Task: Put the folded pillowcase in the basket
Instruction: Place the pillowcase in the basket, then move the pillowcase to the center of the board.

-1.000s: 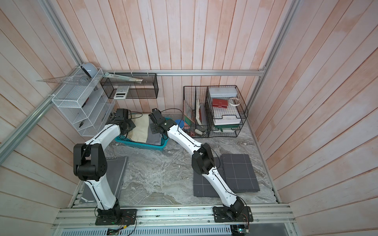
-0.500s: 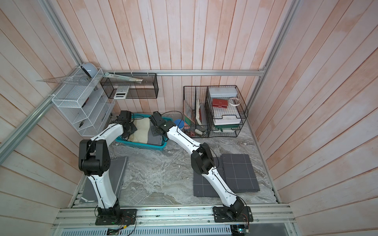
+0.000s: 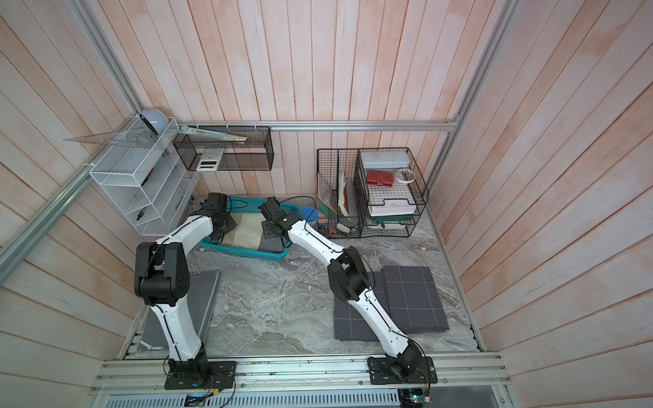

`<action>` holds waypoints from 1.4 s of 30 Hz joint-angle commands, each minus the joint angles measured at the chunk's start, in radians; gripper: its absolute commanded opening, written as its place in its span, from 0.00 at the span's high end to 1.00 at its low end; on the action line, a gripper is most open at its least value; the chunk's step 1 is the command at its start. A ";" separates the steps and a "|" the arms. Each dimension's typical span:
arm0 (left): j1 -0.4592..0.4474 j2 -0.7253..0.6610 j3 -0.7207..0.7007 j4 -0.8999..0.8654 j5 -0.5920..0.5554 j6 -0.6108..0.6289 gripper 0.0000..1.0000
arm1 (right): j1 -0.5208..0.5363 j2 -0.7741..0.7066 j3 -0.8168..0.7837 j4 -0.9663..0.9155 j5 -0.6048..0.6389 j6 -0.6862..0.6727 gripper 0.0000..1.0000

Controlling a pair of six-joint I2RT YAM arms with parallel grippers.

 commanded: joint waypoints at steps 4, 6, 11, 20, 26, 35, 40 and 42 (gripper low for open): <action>-0.024 -0.137 -0.024 0.016 -0.037 0.012 0.48 | 0.008 -0.103 -0.007 -0.006 0.024 -0.030 0.28; -0.031 -0.183 -0.041 0.023 -0.041 0.013 0.46 | 0.020 -0.145 -0.018 -0.007 0.045 -0.050 0.26; -0.039 -0.321 -0.133 0.057 -0.053 0.007 0.39 | 0.057 -0.289 -0.159 0.050 0.068 -0.070 0.25; -0.032 -0.686 -0.495 0.087 -0.105 -0.068 0.18 | 0.096 -0.791 -0.856 0.362 0.088 -0.024 0.19; 0.015 -0.912 -0.758 0.009 -0.130 -0.186 0.00 | 0.122 -1.076 -1.287 0.485 0.109 0.065 0.13; 0.128 -0.968 -0.930 -0.140 -0.021 -0.275 0.00 | 0.184 -1.265 -1.643 0.535 0.159 0.178 0.13; 0.128 -0.971 -0.986 -0.137 -0.006 -0.325 0.00 | 0.197 -1.271 -1.672 0.517 0.169 0.203 0.13; 0.125 -0.959 -1.011 -0.102 0.015 -0.350 0.00 | 0.200 -1.274 -1.672 0.519 0.175 0.209 0.13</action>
